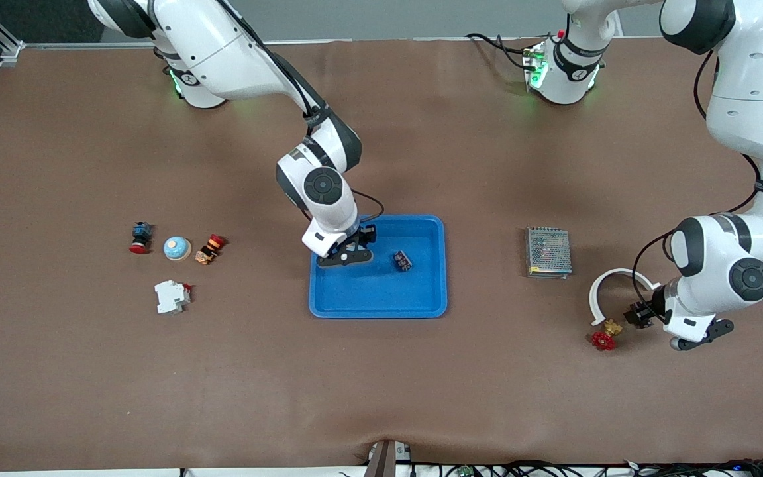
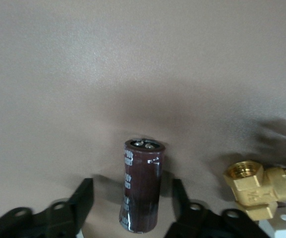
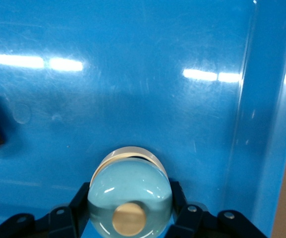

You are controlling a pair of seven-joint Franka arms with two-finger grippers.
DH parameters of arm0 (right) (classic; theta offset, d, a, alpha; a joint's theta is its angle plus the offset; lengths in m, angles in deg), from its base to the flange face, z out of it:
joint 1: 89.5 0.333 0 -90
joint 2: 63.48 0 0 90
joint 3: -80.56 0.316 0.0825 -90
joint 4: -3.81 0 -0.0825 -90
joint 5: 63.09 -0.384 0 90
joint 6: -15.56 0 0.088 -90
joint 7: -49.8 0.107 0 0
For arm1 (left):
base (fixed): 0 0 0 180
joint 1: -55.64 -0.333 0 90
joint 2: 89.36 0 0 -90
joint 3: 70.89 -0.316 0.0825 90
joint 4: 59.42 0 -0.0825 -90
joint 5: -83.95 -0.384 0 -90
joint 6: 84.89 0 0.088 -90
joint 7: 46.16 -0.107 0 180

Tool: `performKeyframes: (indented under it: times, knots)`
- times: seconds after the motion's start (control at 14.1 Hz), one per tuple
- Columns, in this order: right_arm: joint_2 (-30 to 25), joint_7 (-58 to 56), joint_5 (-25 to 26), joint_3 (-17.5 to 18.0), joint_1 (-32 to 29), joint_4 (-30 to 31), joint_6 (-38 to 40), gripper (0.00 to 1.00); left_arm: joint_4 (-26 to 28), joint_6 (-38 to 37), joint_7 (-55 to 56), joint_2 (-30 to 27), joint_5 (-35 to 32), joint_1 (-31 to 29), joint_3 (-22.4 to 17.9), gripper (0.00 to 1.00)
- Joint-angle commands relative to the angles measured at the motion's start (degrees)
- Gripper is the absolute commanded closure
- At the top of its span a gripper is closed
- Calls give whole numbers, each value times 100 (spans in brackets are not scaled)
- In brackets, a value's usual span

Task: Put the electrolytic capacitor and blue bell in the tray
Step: 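Open the right gripper over the tray while the left gripper grasps the capacitor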

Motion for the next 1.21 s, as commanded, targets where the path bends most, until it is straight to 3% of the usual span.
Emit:
performKeyframes:
  times: [0.0, 0.21, 0.28, 0.36, 0.43, 0.71, 1.14]
  knots:
    - [8, 171, 119, -103, 117, 8, -66, 59, -39, 25, -82, 27, 20, 18, 5, 100]
    - [9, 163, 119, -121, 153, 8, -66, 55, -74, -9, -91, -34, 2, 18, 14, 100]
    - [9, 162, 119, -121, 144, 8, -49, 46, -83, -27, -65, -61, -6, 36, 31, 100]
    - [9, 171, 119, -121, 135, 8, -49, 26, -100, -53, -38, -105, 2, 105, 75, 100]
    - [9, 171, 119, -121, 135, 8, -40, 0, -92, -71, -29, -183, 11, 158, 93, 100]
    - [-245, 145, 110, -95, 144, -79, 449, 0, -92, -186, -3, -474, 55, 176, 216, 100]
    - [-1124, -65, 110, -104, -40, -1431, 3427, 0, -91, -773, 751, -983, 64, 203, 970, 100]
